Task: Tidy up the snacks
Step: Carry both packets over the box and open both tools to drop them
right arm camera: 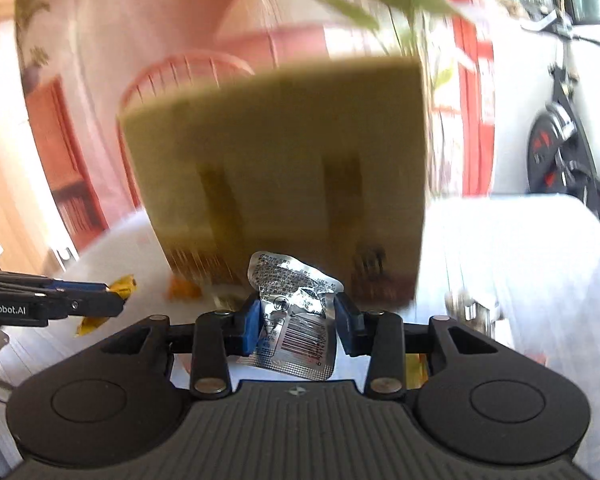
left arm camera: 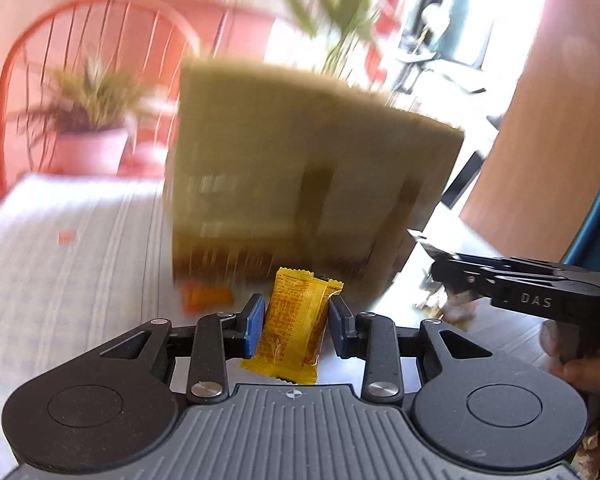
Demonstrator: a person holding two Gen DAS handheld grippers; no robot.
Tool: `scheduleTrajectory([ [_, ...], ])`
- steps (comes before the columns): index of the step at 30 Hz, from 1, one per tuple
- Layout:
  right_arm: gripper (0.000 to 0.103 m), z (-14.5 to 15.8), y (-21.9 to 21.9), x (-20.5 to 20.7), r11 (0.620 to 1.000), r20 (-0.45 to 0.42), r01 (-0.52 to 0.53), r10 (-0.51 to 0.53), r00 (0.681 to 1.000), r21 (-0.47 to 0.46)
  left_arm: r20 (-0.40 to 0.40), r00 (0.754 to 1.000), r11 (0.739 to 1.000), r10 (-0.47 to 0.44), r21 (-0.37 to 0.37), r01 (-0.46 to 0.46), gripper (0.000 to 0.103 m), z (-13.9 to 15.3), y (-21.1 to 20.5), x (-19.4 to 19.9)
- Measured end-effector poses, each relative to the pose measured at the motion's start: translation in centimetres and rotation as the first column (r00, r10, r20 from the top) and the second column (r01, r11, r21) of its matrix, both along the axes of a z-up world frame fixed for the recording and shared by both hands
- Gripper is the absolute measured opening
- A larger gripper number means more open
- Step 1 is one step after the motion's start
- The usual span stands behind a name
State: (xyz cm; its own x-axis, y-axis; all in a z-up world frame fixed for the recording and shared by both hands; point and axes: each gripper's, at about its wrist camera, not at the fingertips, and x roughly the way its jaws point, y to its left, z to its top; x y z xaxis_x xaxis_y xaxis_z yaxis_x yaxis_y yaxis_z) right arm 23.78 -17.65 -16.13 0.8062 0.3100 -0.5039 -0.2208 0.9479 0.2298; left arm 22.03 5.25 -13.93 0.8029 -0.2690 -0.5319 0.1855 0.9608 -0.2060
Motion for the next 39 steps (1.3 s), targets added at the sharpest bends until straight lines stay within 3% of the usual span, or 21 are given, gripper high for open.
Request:
scheduleTrajectory([
  [10, 0.04, 10.1, 0.4, 1.7, 0.997, 0.262, -0.077, 0.076, 0.962, -0.005, 0.231, 0.973, 0.999, -0.029, 0.031, 0.023, 0.036, 10.1, -0.5, 3.3],
  [15, 0.04, 13.0, 0.1, 7.0, 0.998, 0.294, -0.055, 0.055, 0.954, -0.008, 0.234, 0.972, 0.999, -0.002, 0.042, -0.009, 0.037, 12.9, -1.7, 8.9],
  [19, 0.04, 13.1, 0.4, 12.3, 0.999, 0.237, -0.041, 0.032, 0.971, 0.034, 0.181, 0.981, 0.995, 0.069, 0.053, -0.08, 0.037, 12.6, -1.8, 14.0],
  [25, 0.041, 11.0, 2.8, 16.5, 0.997, 0.164, -0.027, 0.038, 0.986, -0.068, 0.118, 0.988, 0.992, 0.098, 0.074, -0.107, 0.037, 11.0, -1.5, 17.8],
  [26, 0.043, 10.6, 3.1, 16.8, 0.996, 0.154, -0.027, 0.04, 0.987, -0.084, 0.114, 0.989, 0.992, 0.091, 0.074, -0.1, 0.041, 10.9, -1.4, 17.9],
  [29, 0.055, 9.4, 3.4, 17.1, 0.994, 0.141, -0.043, 0.057, 0.988, -0.1, 0.119, 0.991, 0.994, 0.064, 0.075, -0.074, 0.068, 10.8, -1.0, 17.7],
  [30, 0.062, 9.1, 3.5, 17.0, 0.993, 0.142, -0.054, 0.068, 0.987, -0.101, 0.133, 0.99, 0.995, 0.056, 0.079, -0.067, 0.073, 10.9, -0.8, 17.1],
  [33, 0.065, 8.8, 3.6, 16.2, 0.991, 0.162, -0.053, 0.073, 0.984, -0.125, 0.15, 0.987, 0.992, 0.051, 0.106, -0.067, 0.074, 11.1, -0.6, 16.2],
  [39, 0.07, 9.7, 1.9, 13.8, 0.997, 0.218, -0.016, 0.031, 0.975, -0.07, 0.164, 0.985, 0.996, 0.058, 0.051, -0.067, 0.074, 11.4, 0.9, 13.7],
])
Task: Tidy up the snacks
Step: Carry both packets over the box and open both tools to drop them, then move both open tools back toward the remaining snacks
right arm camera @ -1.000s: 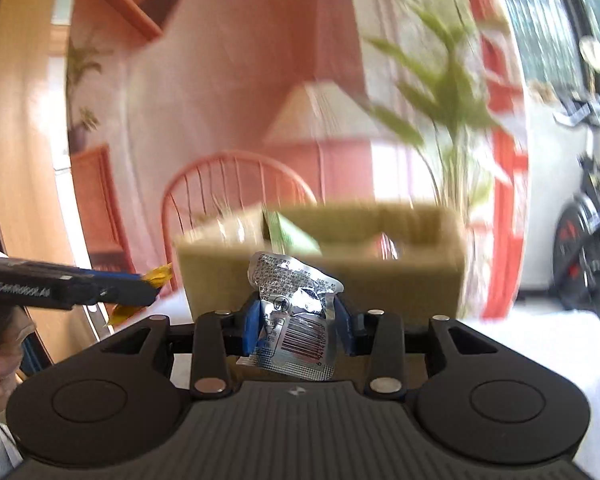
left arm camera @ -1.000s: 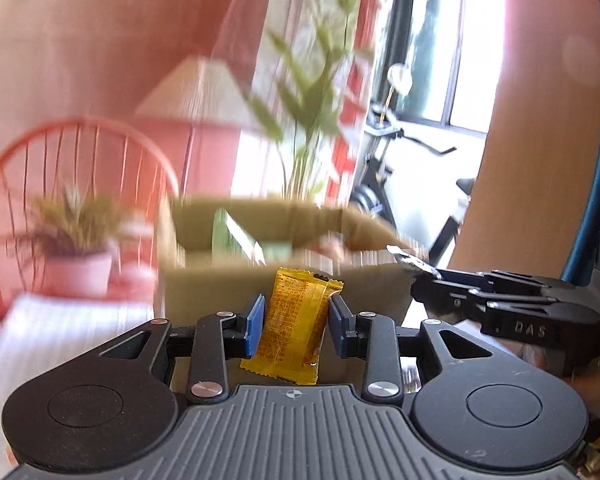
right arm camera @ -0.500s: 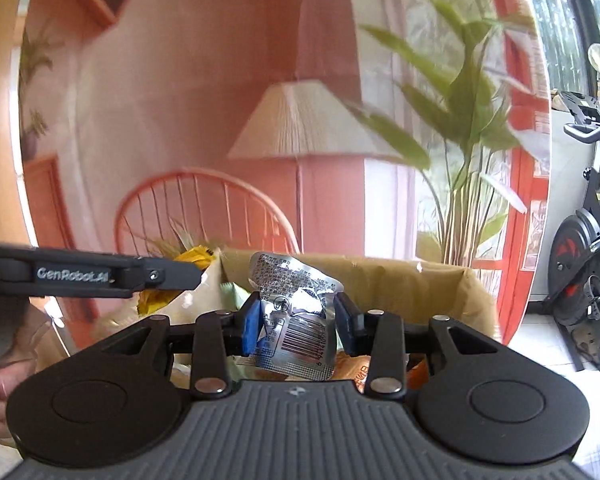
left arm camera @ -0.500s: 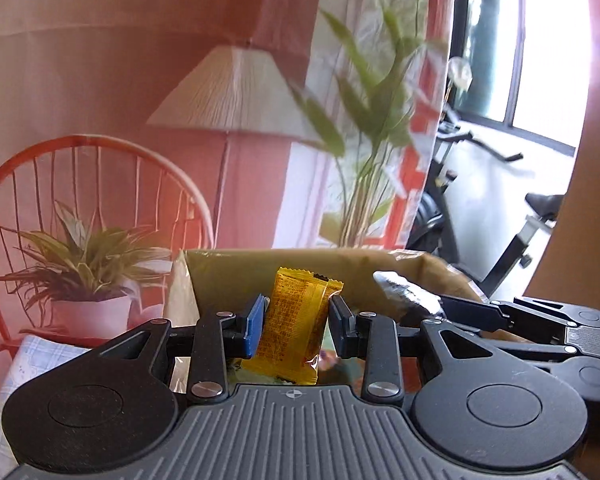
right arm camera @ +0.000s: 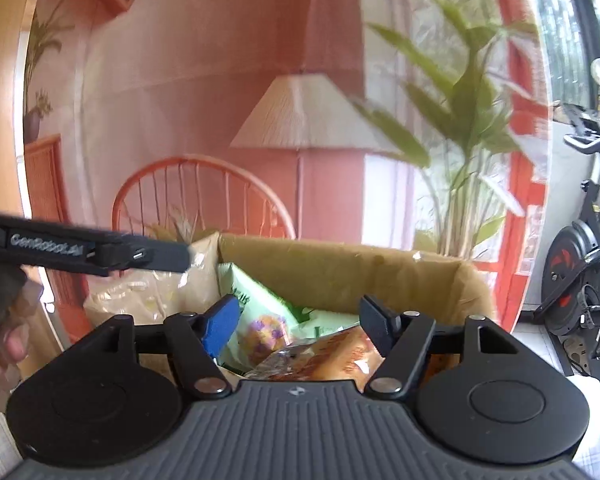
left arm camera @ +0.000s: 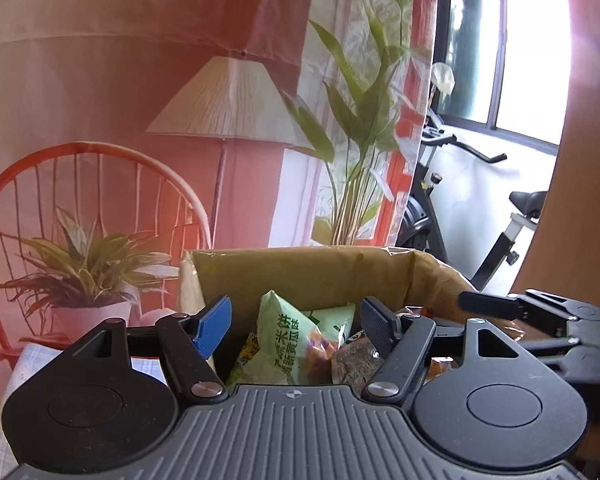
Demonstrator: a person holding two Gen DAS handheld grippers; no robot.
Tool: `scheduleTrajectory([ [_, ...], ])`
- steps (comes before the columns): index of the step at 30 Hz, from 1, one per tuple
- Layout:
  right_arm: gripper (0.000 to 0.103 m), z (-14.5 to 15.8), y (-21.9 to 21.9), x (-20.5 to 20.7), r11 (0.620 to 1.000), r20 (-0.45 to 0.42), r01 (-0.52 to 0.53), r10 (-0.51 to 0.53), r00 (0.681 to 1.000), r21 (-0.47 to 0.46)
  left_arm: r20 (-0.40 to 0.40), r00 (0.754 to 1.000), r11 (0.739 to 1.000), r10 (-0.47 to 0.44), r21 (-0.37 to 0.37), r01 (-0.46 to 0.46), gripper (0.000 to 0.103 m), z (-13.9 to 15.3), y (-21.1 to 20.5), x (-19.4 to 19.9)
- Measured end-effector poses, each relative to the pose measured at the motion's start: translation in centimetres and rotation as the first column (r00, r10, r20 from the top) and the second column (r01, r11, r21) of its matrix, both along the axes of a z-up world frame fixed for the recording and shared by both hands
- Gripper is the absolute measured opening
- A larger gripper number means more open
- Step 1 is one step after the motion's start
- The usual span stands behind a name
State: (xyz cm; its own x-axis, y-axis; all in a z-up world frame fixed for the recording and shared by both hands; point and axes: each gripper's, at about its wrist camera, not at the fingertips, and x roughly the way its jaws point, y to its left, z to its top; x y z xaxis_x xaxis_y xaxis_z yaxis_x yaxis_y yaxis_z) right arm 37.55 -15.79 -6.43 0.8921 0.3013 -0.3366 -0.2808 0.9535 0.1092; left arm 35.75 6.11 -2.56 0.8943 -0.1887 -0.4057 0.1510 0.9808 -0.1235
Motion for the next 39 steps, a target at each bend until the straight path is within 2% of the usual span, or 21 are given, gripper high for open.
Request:
scheduleTrajectory([
  [8, 0.07, -0.3, -5.2, -5.2, 0.989, 0.049, 0.113, -0.118, 0.992, 0.098, 0.033, 0.999, 1.0, 0.027, -0.008, -0.027, 0.074, -0.3, 2.8, -5.7],
  [16, 0.07, -4.3, -9.8, -9.6, 0.959, -0.021, 0.237, -0.237, 0.971, 0.154, -0.047, 0.995, 0.994, 0.093, -0.055, -0.096, 0.074, -3.6, 5.4, -8.7],
  [19, 0.07, -7.1, -10.7, -10.5, 0.951, -0.092, 0.277, -0.266, 0.96, 0.137, -0.095, 0.99, 0.99, 0.108, -0.083, -0.115, 0.074, -5.5, 5.6, -8.9],
  [25, 0.07, -12.7, -11.4, -10.7, 0.944, -0.22, 0.327, -0.309, 0.925, 0.05, -0.152, 0.983, 0.99, 0.101, -0.083, -0.115, 0.074, -8.1, 4.5, -8.9],
  [29, 0.07, -15.4, -11.5, -10.1, 0.933, -0.267, 0.36, -0.348, 0.899, -0.006, -0.18, 0.98, 0.99, 0.086, -0.093, -0.104, 0.074, -9.1, 3.8, -8.6],
  [33, 0.07, -17.0, -11.2, -9.3, 0.939, -0.319, 0.342, -0.338, 0.885, -0.046, -0.208, 0.975, 0.992, 0.075, -0.088, -0.095, 0.074, -10.1, 3.0, -8.2],
  [36, 0.07, -17.1, -11.1, -9.3, 0.94, -0.314, 0.337, -0.337, 0.888, -0.056, -0.226, 0.972, 0.993, 0.064, -0.084, -0.085, 0.074, -10.8, 2.4, -8.0],
  [39, 0.07, -17.6, -11.5, -8.5, 0.942, -0.377, 0.334, -0.326, 0.867, -0.046, -0.248, 0.967, 0.994, 0.055, -0.076, -0.077, 0.074, -11.6, 1.7, -7.8],
])
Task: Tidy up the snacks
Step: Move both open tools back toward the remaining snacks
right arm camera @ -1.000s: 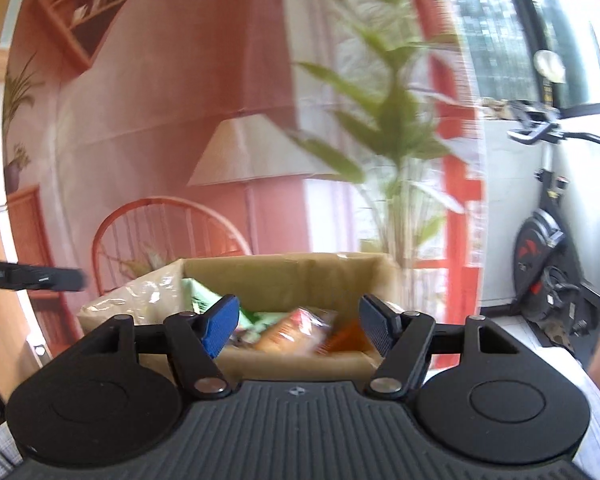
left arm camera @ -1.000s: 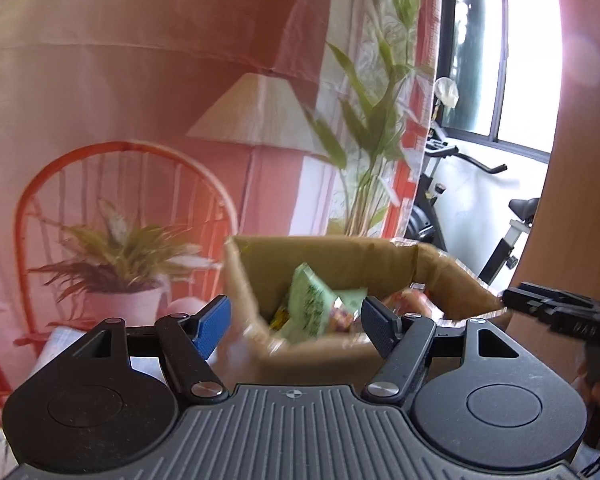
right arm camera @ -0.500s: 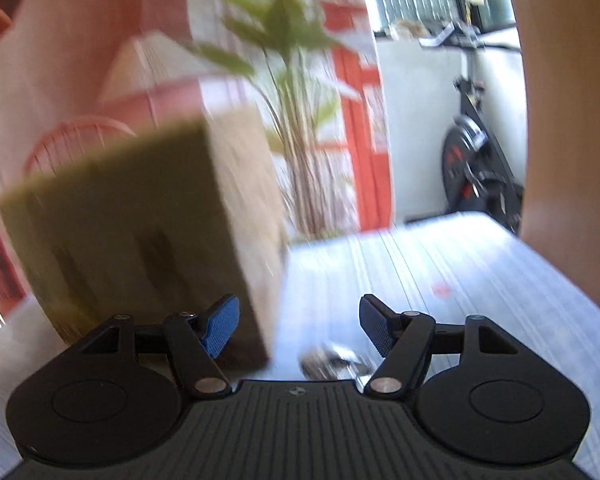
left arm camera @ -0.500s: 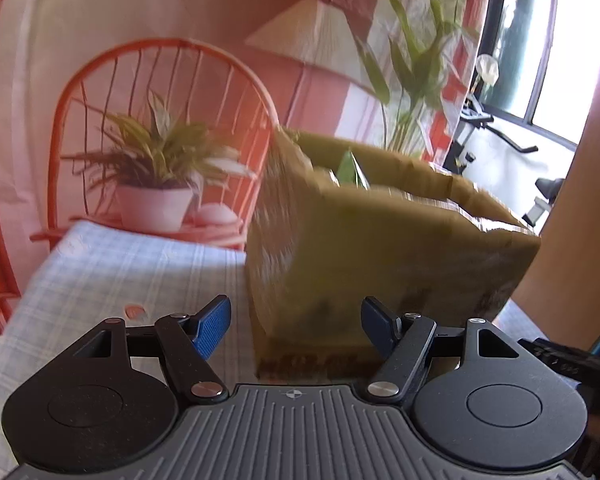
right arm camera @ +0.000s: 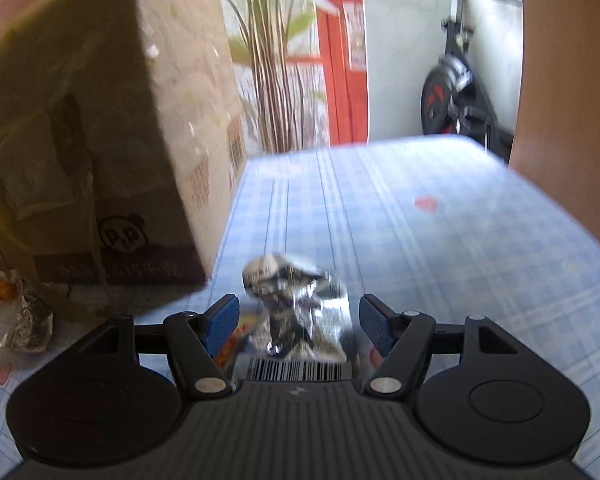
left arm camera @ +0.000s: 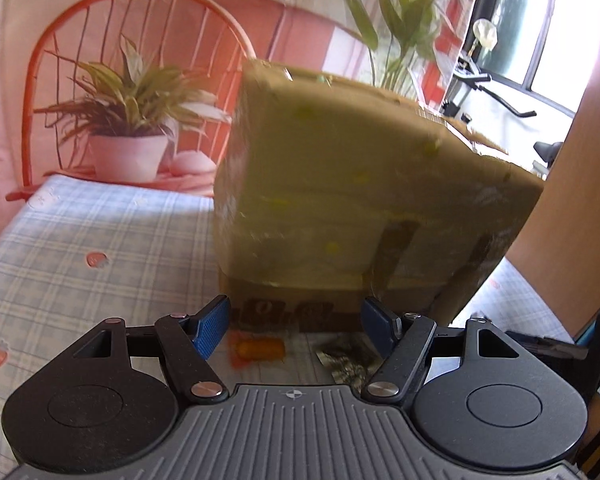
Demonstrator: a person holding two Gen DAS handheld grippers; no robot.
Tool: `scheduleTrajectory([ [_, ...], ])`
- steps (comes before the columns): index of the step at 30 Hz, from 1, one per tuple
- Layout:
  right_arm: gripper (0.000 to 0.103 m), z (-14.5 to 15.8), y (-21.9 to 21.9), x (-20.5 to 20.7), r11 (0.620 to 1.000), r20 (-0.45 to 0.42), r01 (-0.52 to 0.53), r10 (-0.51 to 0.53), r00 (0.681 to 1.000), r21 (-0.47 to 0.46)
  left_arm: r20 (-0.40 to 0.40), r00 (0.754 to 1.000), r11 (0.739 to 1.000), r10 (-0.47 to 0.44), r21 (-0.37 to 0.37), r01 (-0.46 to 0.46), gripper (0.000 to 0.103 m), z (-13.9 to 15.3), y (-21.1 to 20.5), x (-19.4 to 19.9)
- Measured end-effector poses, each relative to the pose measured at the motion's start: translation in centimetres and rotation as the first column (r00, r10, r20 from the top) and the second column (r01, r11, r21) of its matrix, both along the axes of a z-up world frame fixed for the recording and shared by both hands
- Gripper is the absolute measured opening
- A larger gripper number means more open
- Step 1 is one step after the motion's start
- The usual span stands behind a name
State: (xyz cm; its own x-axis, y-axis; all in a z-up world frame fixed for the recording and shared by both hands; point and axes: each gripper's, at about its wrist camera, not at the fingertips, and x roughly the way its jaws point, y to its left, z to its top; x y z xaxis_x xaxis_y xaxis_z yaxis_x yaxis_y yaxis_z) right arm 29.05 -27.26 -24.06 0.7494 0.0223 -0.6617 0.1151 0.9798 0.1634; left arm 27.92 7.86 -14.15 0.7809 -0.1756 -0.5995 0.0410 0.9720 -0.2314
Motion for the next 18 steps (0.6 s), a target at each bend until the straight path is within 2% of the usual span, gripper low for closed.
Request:
scheduleTrajectory([
  [5, 0.069, -0.2, 0.0, 0.2, 1.0, -0.002, 0.009, -0.009, 1.0, -0.013, -0.032, 0.999, 1.0, -0.024, -0.005, 0.024, 0.074, -1.1, -1.3, 0.2],
  [8, 0.06, -0.1, 0.0, 0.0, 1.0, 0.003, 0.009, -0.009, 1.0, -0.01, -0.058, 0.998, 0.999, -0.039, 0.002, 0.04, 0.074, -1.8, -2.1, 0.4],
  [10, 0.058, 0.0, -0.1, -0.2, 1.0, 0.012, 0.003, -0.003, 1.0, 0.005, -0.075, 0.996, 0.999, -0.048, 0.002, 0.048, 0.074, -2.4, -2.6, 0.6],
  [18, 0.054, 0.0, 1.4, -0.1, 0.992, 0.033, -0.125, 0.125, 0.992, -0.011, -0.128, 0.987, 0.995, -0.094, 0.029, 0.099, 0.074, -4.4, -5.7, 0.9],
])
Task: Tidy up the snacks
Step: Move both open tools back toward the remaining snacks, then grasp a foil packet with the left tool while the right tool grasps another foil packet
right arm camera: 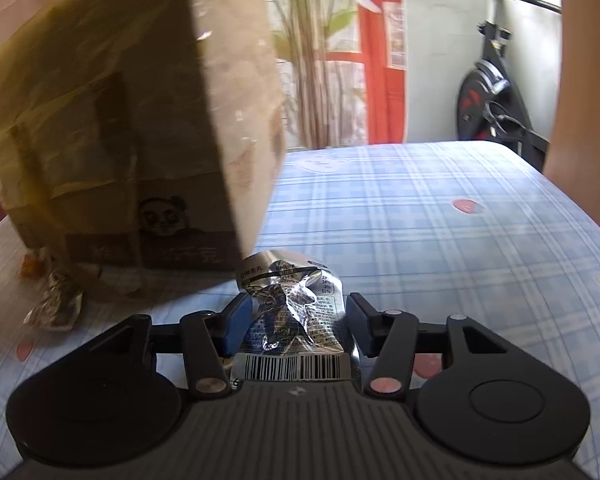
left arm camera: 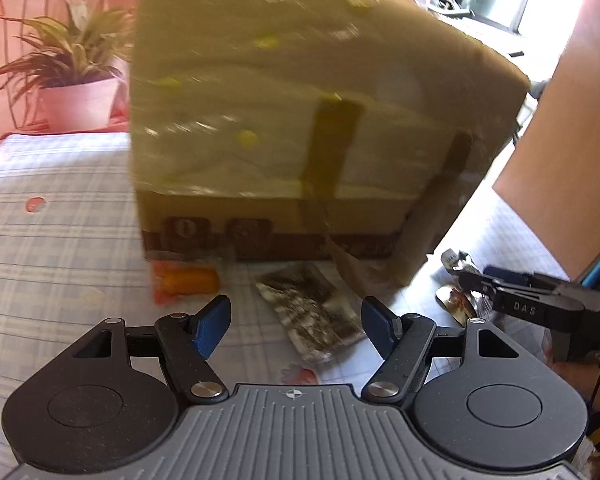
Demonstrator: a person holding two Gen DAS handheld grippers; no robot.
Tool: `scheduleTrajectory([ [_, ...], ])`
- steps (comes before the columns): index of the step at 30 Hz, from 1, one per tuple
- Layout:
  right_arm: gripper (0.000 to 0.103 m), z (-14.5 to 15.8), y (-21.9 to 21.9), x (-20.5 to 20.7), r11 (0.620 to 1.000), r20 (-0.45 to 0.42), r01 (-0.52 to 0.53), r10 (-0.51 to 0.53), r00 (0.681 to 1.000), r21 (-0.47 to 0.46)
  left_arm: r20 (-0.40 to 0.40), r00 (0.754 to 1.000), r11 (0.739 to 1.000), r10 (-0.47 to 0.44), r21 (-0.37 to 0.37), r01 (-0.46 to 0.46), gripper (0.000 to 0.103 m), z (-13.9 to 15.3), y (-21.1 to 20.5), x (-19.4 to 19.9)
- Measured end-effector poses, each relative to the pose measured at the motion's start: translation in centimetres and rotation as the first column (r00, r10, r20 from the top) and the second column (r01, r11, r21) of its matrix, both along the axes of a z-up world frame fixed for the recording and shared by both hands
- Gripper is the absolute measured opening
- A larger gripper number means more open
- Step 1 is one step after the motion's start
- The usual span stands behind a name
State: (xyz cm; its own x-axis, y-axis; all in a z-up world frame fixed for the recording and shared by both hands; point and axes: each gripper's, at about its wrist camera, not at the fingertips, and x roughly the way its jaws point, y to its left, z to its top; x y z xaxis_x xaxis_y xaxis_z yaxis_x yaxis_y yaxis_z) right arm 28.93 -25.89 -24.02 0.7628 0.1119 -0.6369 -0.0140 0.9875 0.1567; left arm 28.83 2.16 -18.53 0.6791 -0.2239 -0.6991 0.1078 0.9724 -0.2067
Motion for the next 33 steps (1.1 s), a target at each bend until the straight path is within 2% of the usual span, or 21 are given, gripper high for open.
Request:
scheduleTrajectory([
  [8, 0.054, -0.1, 0.2, -0.1, 1.0, 0.009, -0.01, 0.01, 1.0, -0.008, -0.042, 0.999, 0.999, 0.017, 0.049, -0.015, 0.074, -2.1, -3.2, 1.8],
  [16, 0.053, -0.1, -0.1, -0.1, 1.0, 0.013, -0.005, 0.005, 1.0, -0.001, -0.042, 0.995, 0.984, 0.087, 0.16, -0.079, 0.074, -3.8, -5.7, 3.8],
  [19, 0.052, -0.1, -0.4, -0.1, 1.0, 0.014, 0.0, -0.001, 1.0, 0.01, -0.042, 0.996, 0.971, 0.074, 0.229, -0.063, 0.073, -4.0, -6.7, 4.0],
  [20, 0.052, -0.1, -0.4, -0.1, 1.0, 0.013, 0.003, -0.003, 1.0, 0.014, -0.036, 0.997, 0.97, 0.069, 0.236, -0.058, 0.07, -4.0, -6.8, 3.9],
  [23, 0.052, -0.1, -0.7, -0.1, 0.999, 0.01, 0.012, -0.012, 1.0, 0.031, -0.024, 0.999, 0.975, 0.045, 0.221, -0.039, 0.063, -3.9, -6.1, 3.2],
  [28, 0.052, -0.2, -0.7, 0.1, 0.999, -0.001, 0.014, -0.013, 1.0, 0.037, -0.036, 0.999, 0.982, -0.006, 0.186, 0.013, 0.06, -3.4, -4.6, 1.0],
  [33, 0.055, -0.3, -0.5, 0.2, 1.0, -0.009, 0.014, -0.014, 1.0, 0.025, -0.024, 1.0, 0.989, 0.005, 0.146, -0.002, 0.054, -2.5, -3.0, -1.7],
])
